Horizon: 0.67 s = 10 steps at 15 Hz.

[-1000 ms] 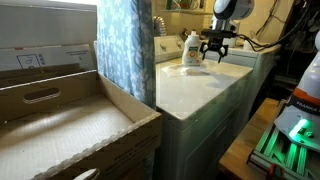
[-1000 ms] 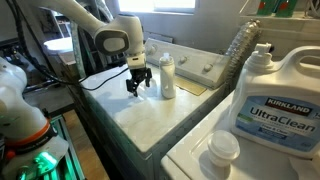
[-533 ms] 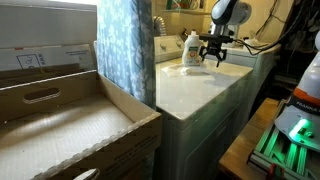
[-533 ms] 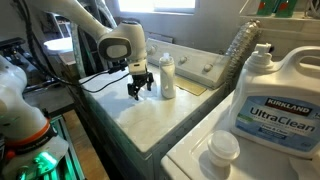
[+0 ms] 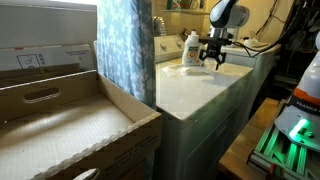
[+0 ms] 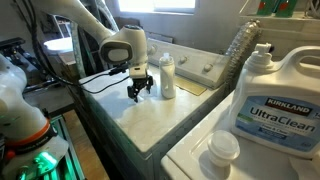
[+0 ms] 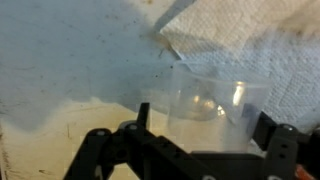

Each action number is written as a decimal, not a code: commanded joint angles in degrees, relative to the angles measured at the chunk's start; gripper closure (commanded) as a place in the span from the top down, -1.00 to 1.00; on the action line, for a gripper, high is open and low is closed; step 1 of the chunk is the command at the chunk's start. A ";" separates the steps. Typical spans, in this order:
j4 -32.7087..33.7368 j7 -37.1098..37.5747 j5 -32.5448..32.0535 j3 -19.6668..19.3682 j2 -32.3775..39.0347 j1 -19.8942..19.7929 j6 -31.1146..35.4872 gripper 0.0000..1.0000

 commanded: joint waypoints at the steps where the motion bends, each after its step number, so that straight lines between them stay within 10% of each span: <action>1: 0.03 -0.08 1.42 -1.17 0.87 0.88 1.15 0.80; 10: 0.24 0.11 1.82 -1.39 1.29 1.10 1.15 0.79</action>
